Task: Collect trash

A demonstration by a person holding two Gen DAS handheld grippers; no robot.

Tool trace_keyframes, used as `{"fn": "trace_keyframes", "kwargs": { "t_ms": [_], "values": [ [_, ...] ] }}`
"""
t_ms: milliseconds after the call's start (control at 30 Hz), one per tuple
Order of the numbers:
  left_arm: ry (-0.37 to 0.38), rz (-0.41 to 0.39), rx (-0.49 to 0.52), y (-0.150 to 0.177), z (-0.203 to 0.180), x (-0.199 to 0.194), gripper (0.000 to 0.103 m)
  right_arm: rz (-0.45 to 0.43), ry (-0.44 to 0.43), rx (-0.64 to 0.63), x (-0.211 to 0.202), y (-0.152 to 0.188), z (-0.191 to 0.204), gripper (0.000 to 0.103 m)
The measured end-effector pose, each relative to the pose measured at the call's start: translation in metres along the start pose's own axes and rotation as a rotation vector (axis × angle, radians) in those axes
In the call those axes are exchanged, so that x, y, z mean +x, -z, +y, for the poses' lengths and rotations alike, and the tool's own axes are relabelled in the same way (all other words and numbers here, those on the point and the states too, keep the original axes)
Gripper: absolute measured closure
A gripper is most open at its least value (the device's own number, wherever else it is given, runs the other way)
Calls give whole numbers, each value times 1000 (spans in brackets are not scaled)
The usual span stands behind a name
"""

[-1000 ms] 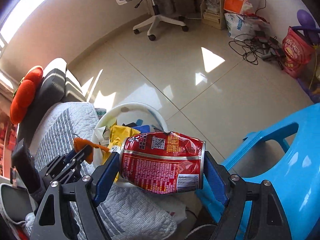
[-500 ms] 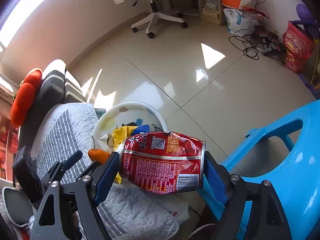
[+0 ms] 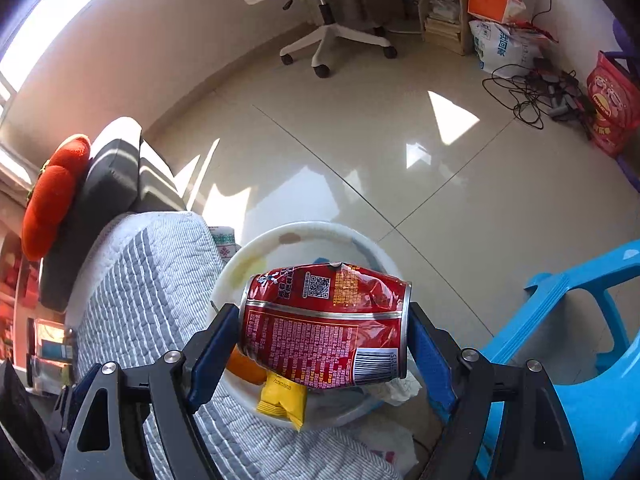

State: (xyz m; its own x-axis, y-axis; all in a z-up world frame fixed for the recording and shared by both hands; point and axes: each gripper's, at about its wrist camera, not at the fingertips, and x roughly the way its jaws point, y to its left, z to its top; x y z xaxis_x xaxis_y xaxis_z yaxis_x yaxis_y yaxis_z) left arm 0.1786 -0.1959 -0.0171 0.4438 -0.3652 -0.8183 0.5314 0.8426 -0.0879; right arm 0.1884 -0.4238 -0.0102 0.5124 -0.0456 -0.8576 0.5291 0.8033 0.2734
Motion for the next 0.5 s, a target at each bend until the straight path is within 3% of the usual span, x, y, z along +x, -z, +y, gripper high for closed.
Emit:
{"fn": "trace_keyframes", "kwargs": {
  "t_ms": [367,500],
  "values": [
    [-60,12,-52,14,47,-23,1,36,150,-112,49,6,31,20],
    [-86,11,-57,20,59,-33,1,41,143,-115,48,8,34,19]
  ]
}}
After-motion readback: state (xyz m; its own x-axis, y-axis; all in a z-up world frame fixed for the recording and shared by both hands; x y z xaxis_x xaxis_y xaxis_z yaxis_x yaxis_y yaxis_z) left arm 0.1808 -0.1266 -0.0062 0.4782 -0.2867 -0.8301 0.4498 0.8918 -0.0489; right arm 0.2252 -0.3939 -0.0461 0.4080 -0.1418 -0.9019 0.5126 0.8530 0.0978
